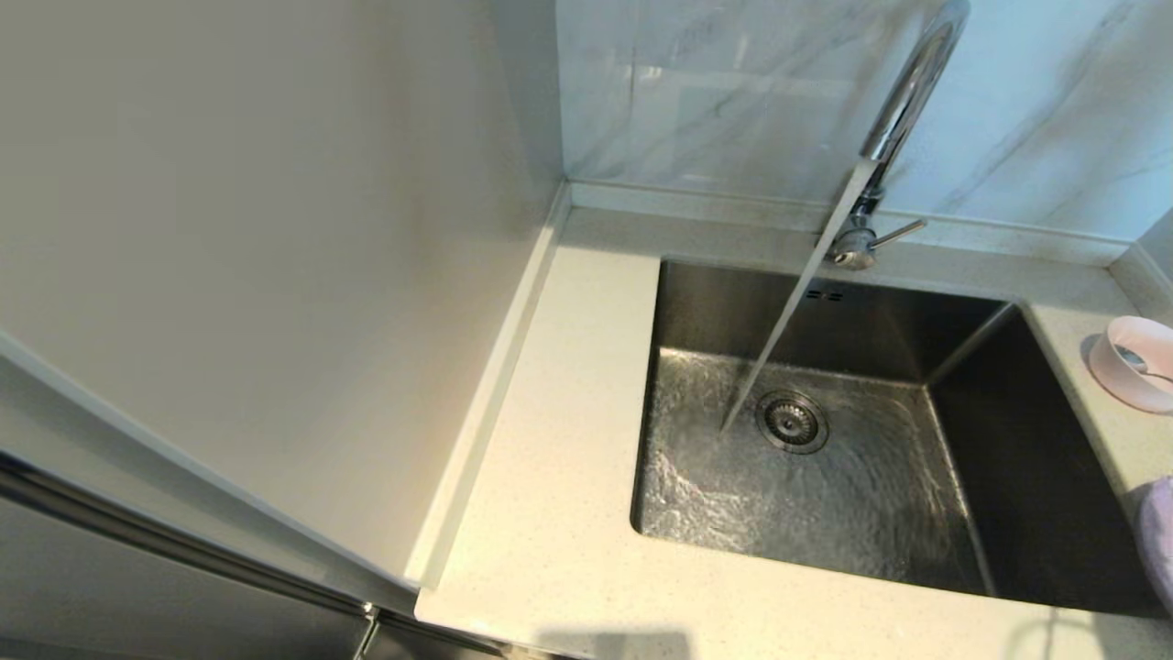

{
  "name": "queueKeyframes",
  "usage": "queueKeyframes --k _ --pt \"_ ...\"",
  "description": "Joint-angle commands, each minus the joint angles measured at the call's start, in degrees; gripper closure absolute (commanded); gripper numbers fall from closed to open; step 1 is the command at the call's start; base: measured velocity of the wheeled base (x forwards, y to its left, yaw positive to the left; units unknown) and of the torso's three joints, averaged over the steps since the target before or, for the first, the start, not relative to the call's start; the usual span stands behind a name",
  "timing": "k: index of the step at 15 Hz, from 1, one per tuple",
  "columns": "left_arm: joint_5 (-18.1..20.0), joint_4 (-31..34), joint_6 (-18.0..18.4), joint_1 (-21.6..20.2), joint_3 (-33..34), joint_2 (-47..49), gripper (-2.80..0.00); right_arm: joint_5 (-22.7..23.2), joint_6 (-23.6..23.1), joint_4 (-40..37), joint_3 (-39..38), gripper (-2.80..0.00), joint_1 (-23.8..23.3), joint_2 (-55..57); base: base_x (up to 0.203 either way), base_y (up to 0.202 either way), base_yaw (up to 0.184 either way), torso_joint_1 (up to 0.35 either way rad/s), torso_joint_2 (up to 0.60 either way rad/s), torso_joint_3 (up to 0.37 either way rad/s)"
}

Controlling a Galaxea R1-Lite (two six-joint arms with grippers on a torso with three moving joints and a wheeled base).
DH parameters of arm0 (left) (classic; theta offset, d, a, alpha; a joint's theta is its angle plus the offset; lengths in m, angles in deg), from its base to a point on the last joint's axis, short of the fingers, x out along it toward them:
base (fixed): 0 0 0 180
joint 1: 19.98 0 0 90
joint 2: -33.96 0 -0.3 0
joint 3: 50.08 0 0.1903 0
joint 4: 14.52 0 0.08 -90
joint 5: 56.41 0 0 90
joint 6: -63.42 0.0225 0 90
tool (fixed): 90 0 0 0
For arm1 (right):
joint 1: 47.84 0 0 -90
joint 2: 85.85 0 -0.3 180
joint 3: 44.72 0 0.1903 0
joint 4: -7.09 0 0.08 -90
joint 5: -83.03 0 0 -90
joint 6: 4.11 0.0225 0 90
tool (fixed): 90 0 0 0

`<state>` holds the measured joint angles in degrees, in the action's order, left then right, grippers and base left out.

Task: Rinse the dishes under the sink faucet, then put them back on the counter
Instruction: Turn off the faucet

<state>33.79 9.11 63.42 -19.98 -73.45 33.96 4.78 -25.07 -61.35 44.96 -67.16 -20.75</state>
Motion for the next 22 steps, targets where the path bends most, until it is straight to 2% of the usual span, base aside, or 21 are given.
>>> queueKeyframes --k 1,2,8,13,16,17,19,22 --pt "-0.03 0.0 0.0 0.0 0.0 0.0 0.0 -0.15 2.15 -10.67 6.75 -2.8 2.93 6.7 0.0 0.0 0.0 0.0 0.0 0.0" --pt "0.02 0.0 0.0 0.0 0.0 0.0 0.0 -0.24 2.47 -10.81 8.85 0.0 3.73 8.62 0.0 0.0 0.0 0.0 0.0 0.0" --pt "0.01 0.0 0.0 0.0 0.0 0.0 0.0 -0.18 10.89 -11.82 24.03 0.0 7.82 20.29 0.0 0.0 0.0 0.0 0.0 0.0" --pt "0.04 0.0 0.0 0.0 0.0 0.0 0.0 -2.16 12.76 -11.81 29.76 0.0 9.3 29.57 0.0 0.0 0.0 0.0 0.0 0.0" --pt "0.04 0.0 0.0 0.0 0.0 0.0 0.0 -2.41 14.1 -10.32 35.75 0.0 9.89 36.44 0.0 0.0 0.0 0.0 0.0 0.0" --pt "0.04 0.0 0.0 0.0 0.0 0.0 0.0 -2.39 15.64 -8.54 36.9 0.0 10.1 38.35 0.0 0.0 0.0 0.0 0.0 0.0" --pt "-0.03 0.0 0.0 0.0 0.0 0.0 0.0 -1.18 23.4 0.23 37.35 0.0 10.56 40.85 0.0 0.0 0.0 0.0 0.0 0.0" --pt "-0.03 0.0 0.0 0.0 0.0 0.0 0.0 3.14 32.49 9.05 37.21 0.0 11.39 42.99 0.0 0.0 0.0 0.0 0.0 0.0"
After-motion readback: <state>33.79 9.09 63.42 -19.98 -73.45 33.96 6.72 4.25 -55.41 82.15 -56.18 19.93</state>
